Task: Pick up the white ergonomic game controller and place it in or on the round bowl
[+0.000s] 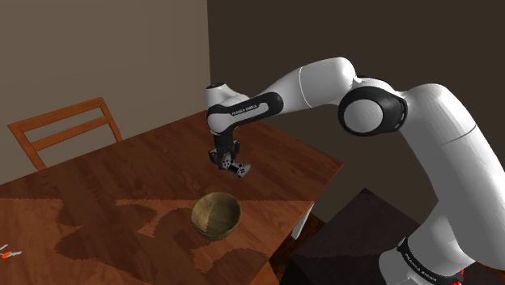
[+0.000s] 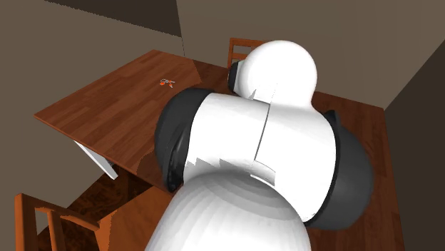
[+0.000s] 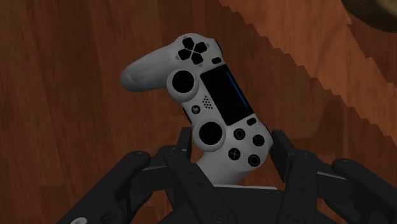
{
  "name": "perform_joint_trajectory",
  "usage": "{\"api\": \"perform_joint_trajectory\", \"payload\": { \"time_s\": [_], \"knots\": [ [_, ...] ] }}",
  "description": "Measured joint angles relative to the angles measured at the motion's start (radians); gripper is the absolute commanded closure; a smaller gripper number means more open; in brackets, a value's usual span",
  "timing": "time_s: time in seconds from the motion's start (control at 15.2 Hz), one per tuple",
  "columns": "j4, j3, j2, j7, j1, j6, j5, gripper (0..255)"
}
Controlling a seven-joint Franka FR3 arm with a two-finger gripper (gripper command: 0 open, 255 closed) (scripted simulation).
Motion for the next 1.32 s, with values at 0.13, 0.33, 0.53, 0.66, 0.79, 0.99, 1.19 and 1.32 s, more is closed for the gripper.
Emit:
{"api": "perform_joint_trajectory", "payload": {
  "time_s": [0.13, 0.33, 0.53, 0.66, 0.79, 0.99, 1.19, 1.32],
  "knots": [
    [-0.003, 0.001, -0.015, 0.001, 0.0, -0.013, 0.001, 255],
    [0.004, 0.003, -0.038, 0.0, -0.001, -0.041, 0.003, 255],
    [0.007, 0.005, -0.061, -0.003, -0.003, -0.068, 0.006, 255],
    [0.011, 0.006, -0.074, -0.002, -0.003, -0.085, 0.007, 255],
    [0.025, 0.007, -0.083, -0.003, -0.002, -0.107, 0.008, 255],
    [0.035, 0.008, -0.097, -0.004, -0.003, -0.131, 0.01, 255],
    [-0.034, 0.017, -0.14, 0.028, 0.017, -0.107, 0.013, 255],
    [-0.095, 0.028, -0.175, 0.066, 0.043, -0.081, 0.016, 255]
  ]
}}
